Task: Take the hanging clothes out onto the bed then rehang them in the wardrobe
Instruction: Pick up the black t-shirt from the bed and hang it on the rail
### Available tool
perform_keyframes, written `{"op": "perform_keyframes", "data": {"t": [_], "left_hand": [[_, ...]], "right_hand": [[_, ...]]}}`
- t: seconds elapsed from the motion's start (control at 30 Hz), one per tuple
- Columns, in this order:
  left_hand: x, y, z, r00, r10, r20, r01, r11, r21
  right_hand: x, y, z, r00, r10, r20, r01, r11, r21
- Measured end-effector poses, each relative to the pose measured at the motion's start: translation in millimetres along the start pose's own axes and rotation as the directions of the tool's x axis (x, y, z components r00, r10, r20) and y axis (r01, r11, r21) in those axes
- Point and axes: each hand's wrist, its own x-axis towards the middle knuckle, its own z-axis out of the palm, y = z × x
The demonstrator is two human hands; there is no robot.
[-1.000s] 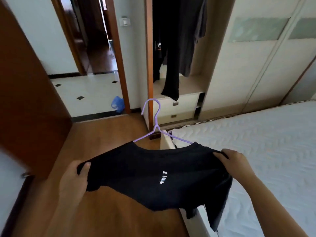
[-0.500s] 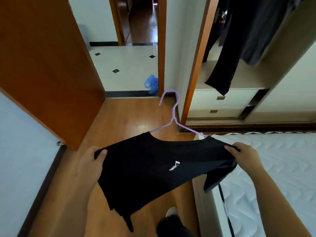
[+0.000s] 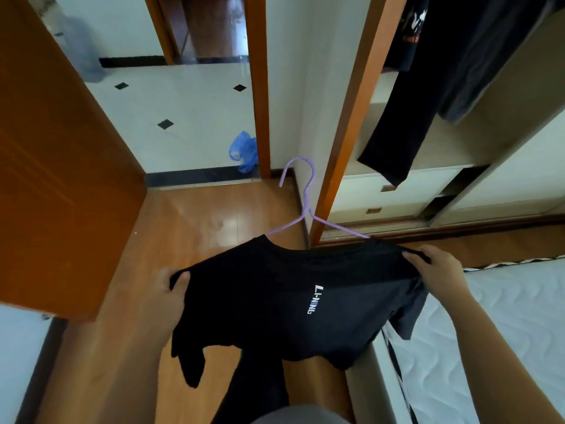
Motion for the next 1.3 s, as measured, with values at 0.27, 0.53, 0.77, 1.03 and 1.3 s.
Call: {"op": "perform_keyframes", "data": {"t": [0.27,0.53,0.77,1.03,1.3], "left_hand": [[142,109,8,0.977,0.182,0.114,-0.158,0.968,-0.195],[223,211,97,0.887,0.397,0.236,-0.381,0.918,-0.112],[244,307,214,0.637,0.611,0.469,-0.690,0.724,-0.005],[210,401,349,0.302,0.736,0.606,-0.919,0.393,-0.020],[172,444,467,0.109,0.670,0.734,-0.966,0.245,-0.080]], "right_hand": [[116,-78,-6,0.990,-0.113,-0.090,0.076,0.938,-0.339],[157,-40,-64,0.954,0.062,-0.294,-0.117,0.978,-0.174],[176,49,-125,0.820,0.312,-0.479,-0.341,0.940,0.027],[151,151,-167,0.639,0.585,-0.499,-0.594,0.788,0.162],[98,203,-142,0.376,0.815,-0.441,-0.738,0.551,0.389]]}}
